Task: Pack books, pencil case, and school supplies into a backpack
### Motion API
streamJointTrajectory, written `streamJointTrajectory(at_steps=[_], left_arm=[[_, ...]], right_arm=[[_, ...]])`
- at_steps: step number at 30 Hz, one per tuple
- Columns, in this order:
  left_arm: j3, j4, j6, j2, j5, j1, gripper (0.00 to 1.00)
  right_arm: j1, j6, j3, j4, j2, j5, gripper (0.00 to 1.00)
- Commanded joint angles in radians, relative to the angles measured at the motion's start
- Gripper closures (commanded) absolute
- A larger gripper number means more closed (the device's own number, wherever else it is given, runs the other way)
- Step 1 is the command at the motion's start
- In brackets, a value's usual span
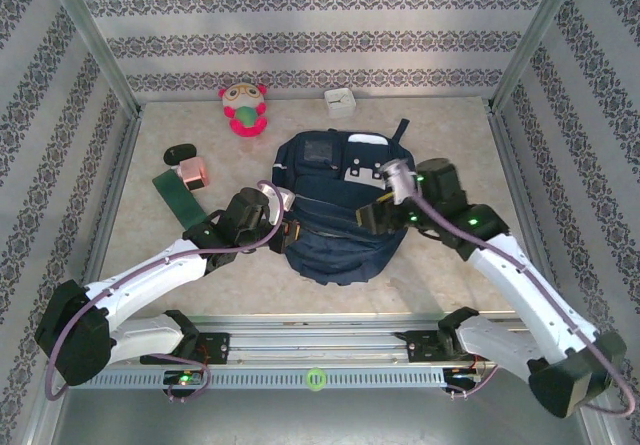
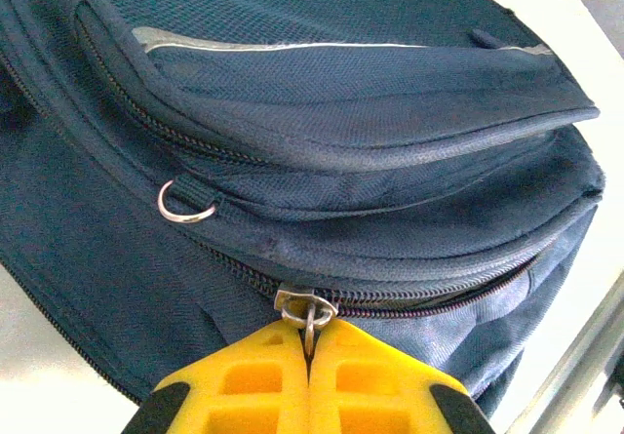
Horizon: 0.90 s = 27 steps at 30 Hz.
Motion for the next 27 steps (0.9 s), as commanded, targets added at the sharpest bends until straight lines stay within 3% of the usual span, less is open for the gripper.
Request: streamJointTrajectory(at_steps=[1,5,10,13,19,27], left_arm=[[0.026,0.078,0.029,0.001,0.054,0.007,1.00],[0.036,0.082,0.023,0.004,0.069,0.007,1.00],[0.039,0.091,0.016,-0.001,0.093,0.007,1.00],[0.041,0.076,0.024,-0.006,0.098,0.006,1.00],[0.029,0.011,0.049,-0.016,0.042,0.035,1.00],[0.024,-0.031,0.120,0.012,0.031,0.123,1.00]], right_arm=[[0.134,-0.351,0.020,0.087,0.078,0.120,0.30],[0.217,-0.501,0.060,0.139,0.222,0.084,0.29],[0.249,-0.564,0.101,0.170,0.358,0.060,0.30],[0.248,-0.591,0.103,0.205,0.399,0.104,0.43],[0.245,-0.703,0.077,0.177,0.343,0.111,1.00],[0.220,-0.925,0.026,0.017,0.207,0.011,1.00]])
